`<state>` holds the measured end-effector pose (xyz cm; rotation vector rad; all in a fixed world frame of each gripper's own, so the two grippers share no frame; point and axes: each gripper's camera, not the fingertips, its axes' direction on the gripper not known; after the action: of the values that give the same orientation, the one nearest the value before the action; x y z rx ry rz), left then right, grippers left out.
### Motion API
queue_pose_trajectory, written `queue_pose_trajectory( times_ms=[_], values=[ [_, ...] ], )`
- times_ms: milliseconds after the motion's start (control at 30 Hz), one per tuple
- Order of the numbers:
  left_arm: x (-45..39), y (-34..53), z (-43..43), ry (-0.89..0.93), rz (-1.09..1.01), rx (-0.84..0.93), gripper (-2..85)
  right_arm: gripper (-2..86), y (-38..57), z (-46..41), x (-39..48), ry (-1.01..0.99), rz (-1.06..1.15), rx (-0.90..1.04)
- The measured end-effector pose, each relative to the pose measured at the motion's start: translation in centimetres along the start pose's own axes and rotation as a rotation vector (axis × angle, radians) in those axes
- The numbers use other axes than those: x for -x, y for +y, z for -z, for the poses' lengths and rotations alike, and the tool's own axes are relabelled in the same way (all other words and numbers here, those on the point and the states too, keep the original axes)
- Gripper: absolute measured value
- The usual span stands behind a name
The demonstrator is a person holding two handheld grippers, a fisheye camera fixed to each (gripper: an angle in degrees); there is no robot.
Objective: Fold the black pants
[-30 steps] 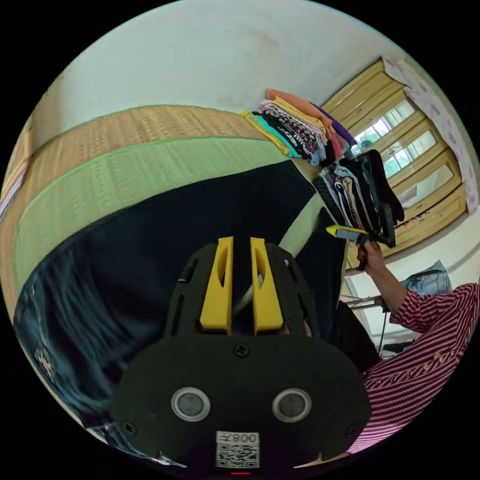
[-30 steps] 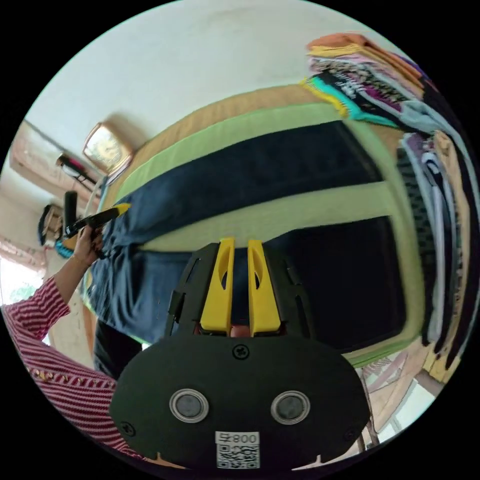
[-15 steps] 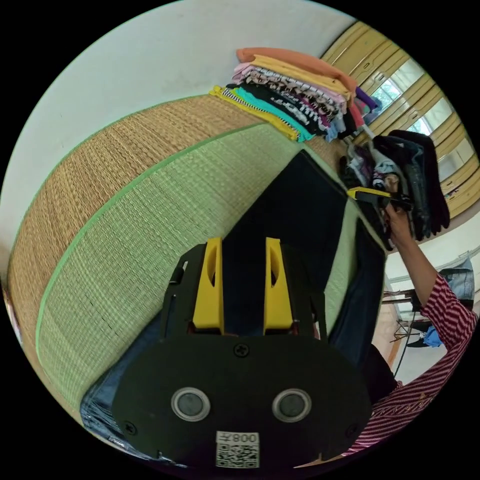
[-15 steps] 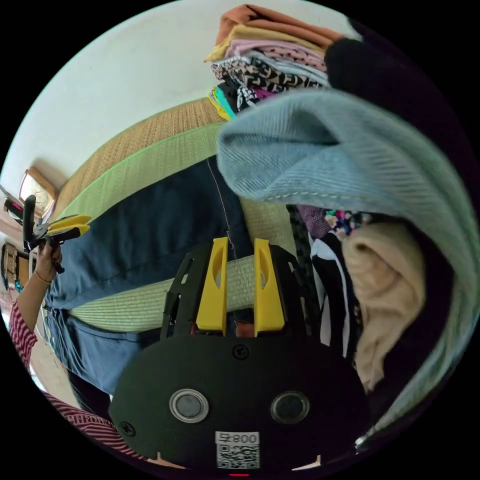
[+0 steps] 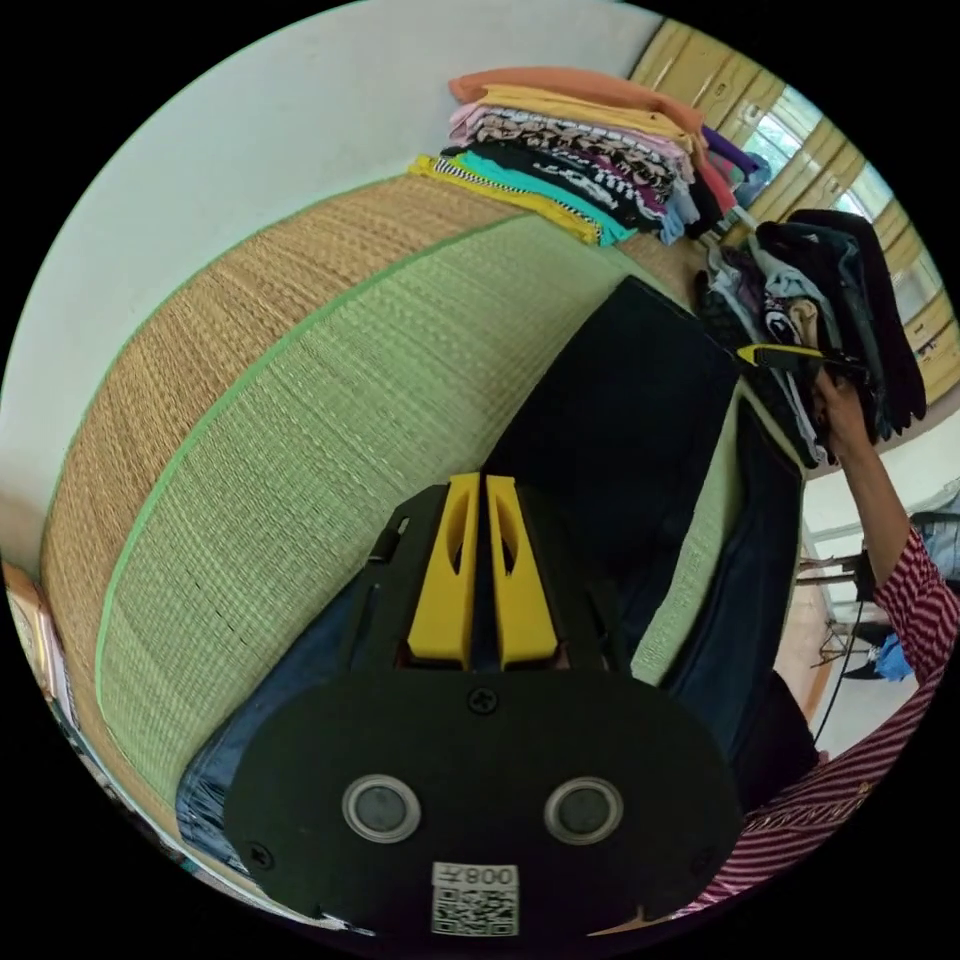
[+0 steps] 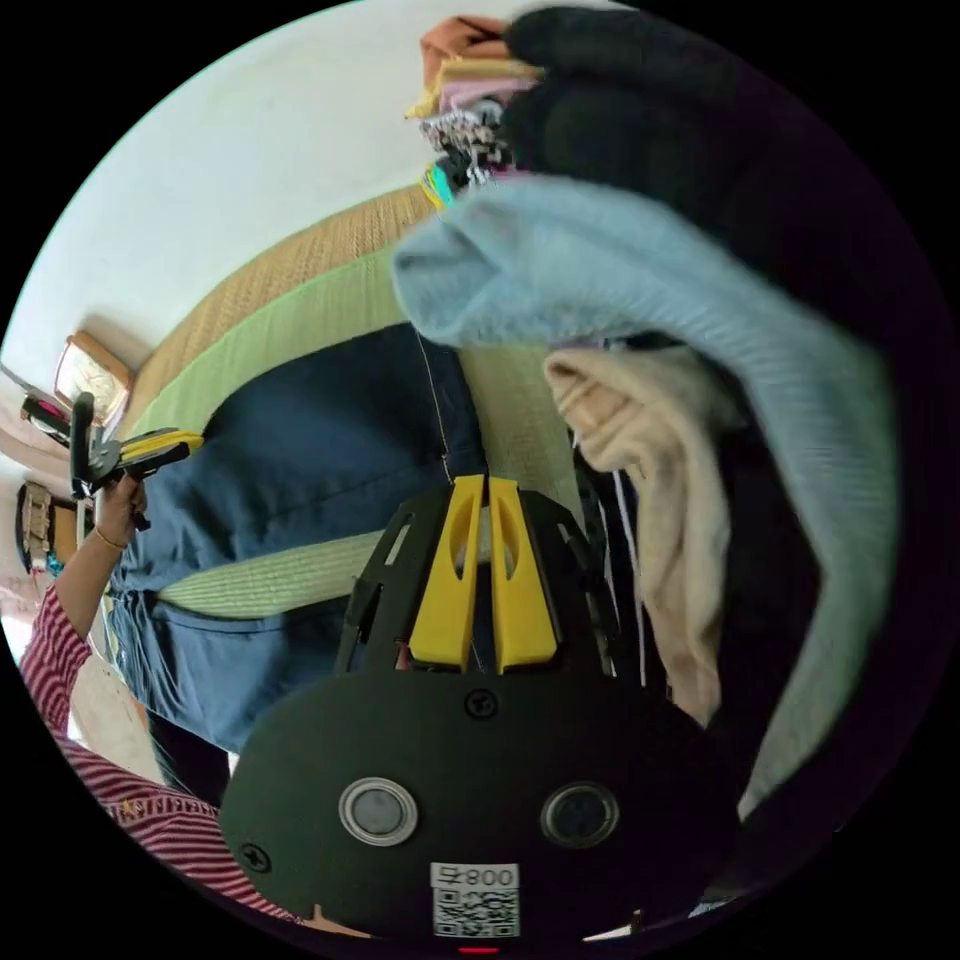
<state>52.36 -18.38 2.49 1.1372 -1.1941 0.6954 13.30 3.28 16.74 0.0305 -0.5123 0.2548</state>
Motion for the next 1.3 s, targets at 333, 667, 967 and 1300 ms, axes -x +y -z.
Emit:
queue_pose_trajectory(
  times_ms=[333,667,967,1300],
  values=[
    [-6.2,6.1,-1.0,0.283,-0.284,0.156,9.2,8.1,11.6,1.7,-0.4,0.115,0.032,0.054],
    [-8.6,8.6,-3.6,0.120,-0.324,0.207,1.0,4.9,14.1,0.9,-2.4,0.068,-0.073,0.128],
    [-6.2,9.0,-7.8,0.125,-0.218,0.200,1.4,3.5,13.9,1.1,-5.9,-0.016,-0.179,0.125],
    [1.8,18.8,-5.6,0.127,0.098,0.012,2.8,0.5,14.8,5.0,0.3,-0.160,-0.096,-0.014]
  ],
)
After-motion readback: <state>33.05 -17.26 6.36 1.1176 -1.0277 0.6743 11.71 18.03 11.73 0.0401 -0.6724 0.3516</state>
